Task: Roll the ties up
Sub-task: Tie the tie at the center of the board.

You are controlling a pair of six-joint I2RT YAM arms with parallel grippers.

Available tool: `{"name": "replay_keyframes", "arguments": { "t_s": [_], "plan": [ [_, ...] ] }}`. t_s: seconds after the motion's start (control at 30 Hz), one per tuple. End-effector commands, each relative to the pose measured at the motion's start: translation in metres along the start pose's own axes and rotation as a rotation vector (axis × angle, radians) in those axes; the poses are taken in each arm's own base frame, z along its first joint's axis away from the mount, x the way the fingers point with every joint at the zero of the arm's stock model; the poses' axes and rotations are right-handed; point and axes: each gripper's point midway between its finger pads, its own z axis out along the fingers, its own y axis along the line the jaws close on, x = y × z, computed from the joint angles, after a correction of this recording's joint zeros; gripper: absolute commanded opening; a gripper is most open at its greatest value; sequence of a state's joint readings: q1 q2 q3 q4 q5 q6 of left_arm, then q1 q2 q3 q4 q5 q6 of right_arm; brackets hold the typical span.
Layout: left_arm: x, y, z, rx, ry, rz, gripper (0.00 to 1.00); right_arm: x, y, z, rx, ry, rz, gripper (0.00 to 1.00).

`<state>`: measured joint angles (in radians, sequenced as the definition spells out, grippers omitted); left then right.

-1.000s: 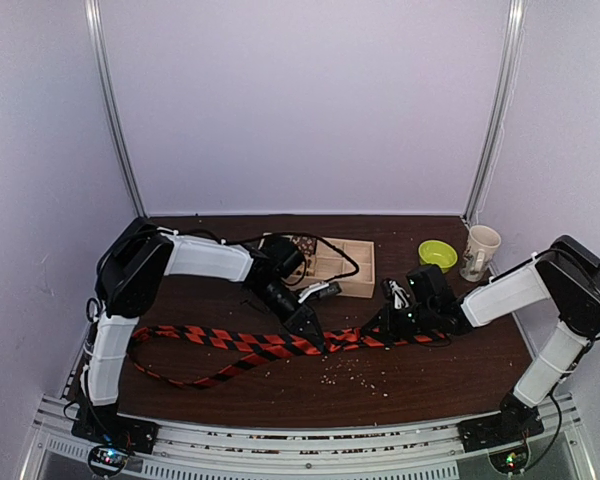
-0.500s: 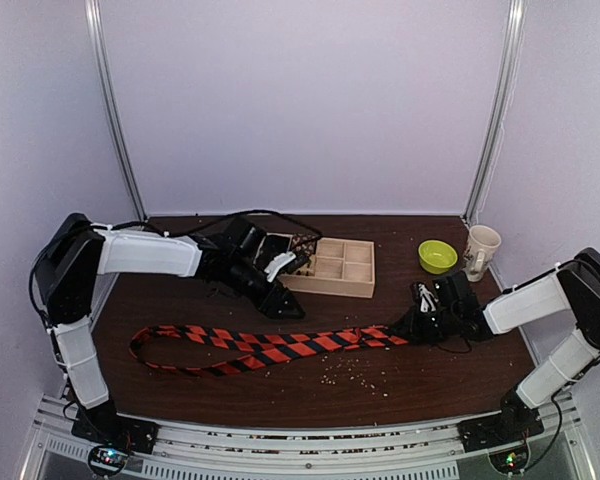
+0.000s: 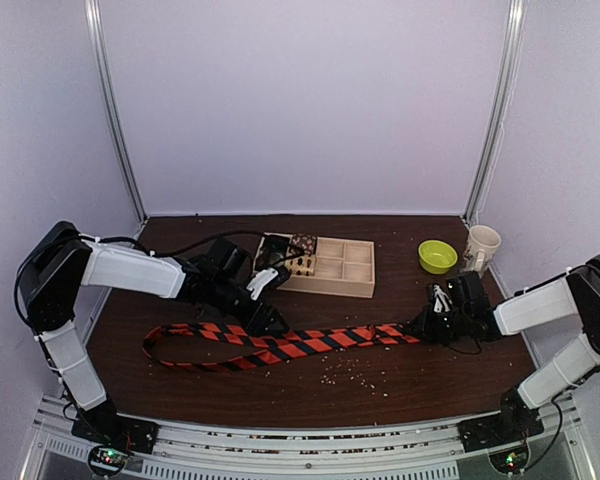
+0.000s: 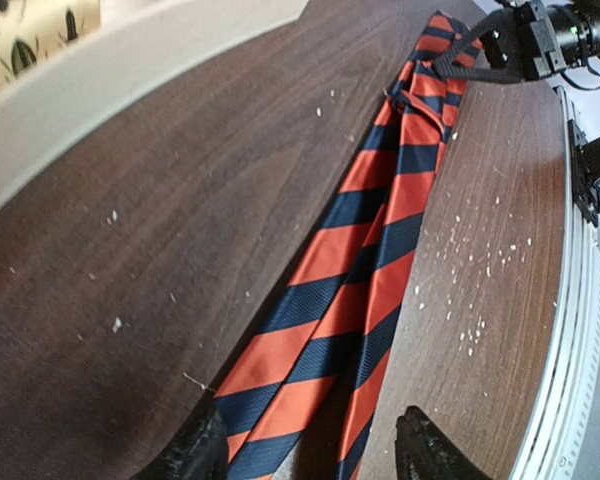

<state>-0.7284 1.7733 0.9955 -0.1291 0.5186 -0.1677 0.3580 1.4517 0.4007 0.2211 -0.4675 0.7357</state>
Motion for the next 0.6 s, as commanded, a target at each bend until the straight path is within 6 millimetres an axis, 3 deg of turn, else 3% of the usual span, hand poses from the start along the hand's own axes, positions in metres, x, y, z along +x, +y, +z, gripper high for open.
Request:
{"name": "replay_keyframes", "arguments": {
  "t_s": [0.0,0.23,0.43,0.5,0.57],
  "plan": [
    [-0.044,-0.013,-0.013,-0.009,-0.136,0.097,0.60,0.025,-0.048,-0.014,0.171,0.052,0.081,0.00],
    [-0.046,-0.015,-0.014,-0.006,-0.135,0.111,0.61,0.018,-0.063,-0.033,0.196,0.014,0.193,0.00],
    [-0.021,-0.011,-0.031,-0.033,-0.089,0.118,0.61,0.008,-0.068,-0.042,0.189,-0.021,0.294,0.00],
    [-0.012,-0.013,-0.035,-0.027,-0.074,0.115,0.61,0.002,-0.069,-0.048,0.192,-0.046,0.311,0.03],
    [-0.005,-0.017,-0.039,-0.019,-0.065,0.109,0.61,-0.002,-0.067,-0.052,0.193,-0.057,0.310,0.16]
  ]
}}
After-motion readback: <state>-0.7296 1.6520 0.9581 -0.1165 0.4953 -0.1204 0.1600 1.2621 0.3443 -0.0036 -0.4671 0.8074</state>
